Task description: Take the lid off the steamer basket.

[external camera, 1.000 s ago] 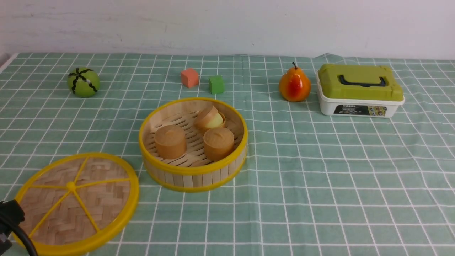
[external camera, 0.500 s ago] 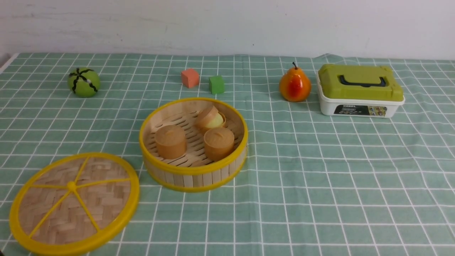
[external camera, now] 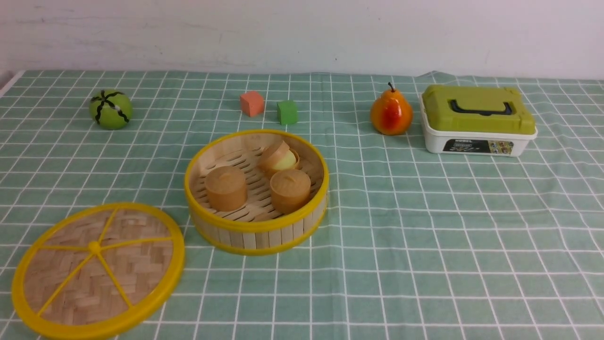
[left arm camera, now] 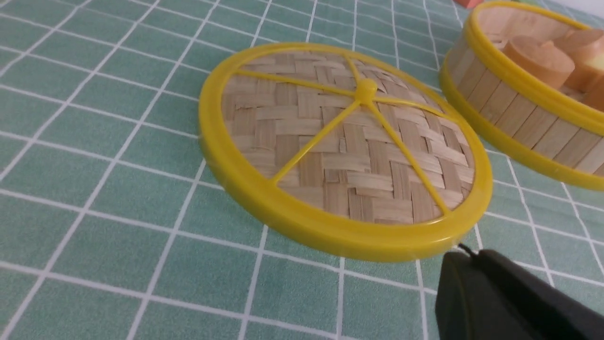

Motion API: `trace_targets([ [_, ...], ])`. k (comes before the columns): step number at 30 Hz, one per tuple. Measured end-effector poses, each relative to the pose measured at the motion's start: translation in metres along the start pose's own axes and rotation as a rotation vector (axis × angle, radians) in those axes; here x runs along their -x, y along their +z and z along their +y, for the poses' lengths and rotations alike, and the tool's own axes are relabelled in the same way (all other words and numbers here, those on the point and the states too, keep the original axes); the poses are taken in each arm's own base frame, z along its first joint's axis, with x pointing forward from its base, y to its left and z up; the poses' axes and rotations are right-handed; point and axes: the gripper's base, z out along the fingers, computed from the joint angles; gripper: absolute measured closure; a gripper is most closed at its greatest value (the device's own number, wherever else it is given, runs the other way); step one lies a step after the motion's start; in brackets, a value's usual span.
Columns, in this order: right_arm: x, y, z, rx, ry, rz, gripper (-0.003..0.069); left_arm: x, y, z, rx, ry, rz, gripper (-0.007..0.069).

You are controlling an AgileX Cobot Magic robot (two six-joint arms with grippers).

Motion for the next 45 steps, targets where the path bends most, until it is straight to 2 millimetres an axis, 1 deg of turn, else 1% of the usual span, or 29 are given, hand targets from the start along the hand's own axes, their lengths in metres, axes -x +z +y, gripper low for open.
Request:
trace_targets([
  [45,0.0,0.0,0.0,0.0,0.0,0.0,0.0418,-0.0005,0.0,0.0002,0.002,0.001,0.006,0.0587],
])
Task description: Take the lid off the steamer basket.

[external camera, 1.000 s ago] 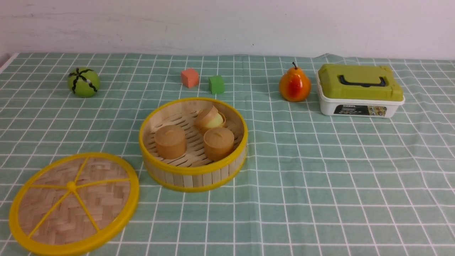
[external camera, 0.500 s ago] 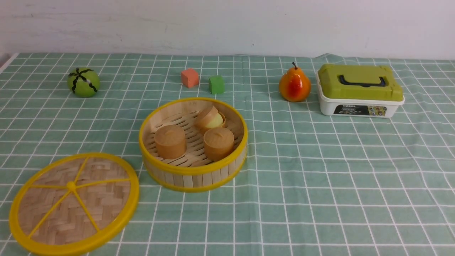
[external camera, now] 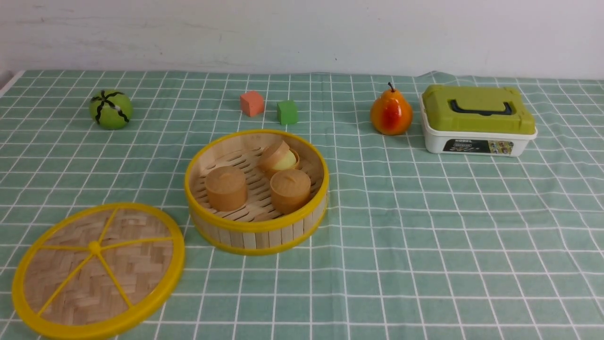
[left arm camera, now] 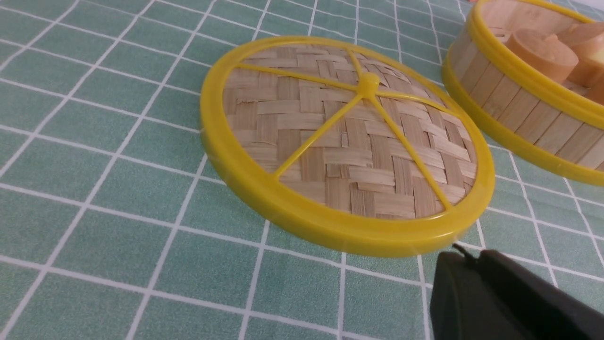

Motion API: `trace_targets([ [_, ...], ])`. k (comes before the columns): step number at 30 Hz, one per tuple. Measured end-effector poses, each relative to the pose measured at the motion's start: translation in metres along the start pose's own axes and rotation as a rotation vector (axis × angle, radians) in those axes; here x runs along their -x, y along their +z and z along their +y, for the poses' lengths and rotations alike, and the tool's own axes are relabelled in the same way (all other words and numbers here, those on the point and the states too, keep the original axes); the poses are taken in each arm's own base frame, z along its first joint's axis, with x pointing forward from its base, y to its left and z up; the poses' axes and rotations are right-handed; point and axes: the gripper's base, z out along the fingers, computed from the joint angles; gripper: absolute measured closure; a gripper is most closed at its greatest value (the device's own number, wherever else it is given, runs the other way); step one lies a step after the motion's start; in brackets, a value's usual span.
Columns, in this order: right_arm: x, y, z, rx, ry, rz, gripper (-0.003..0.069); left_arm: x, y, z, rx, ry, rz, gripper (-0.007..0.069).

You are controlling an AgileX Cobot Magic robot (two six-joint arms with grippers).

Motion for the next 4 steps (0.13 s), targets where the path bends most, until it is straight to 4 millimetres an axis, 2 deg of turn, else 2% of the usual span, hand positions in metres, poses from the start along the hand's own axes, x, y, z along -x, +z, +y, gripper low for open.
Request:
trace_targets([
  [4,0.0,0.0,0.0,0.0,0.0,0.0,0.0418,0.0,0.0,0.0,0.0,0.0,0.0,0.0586],
])
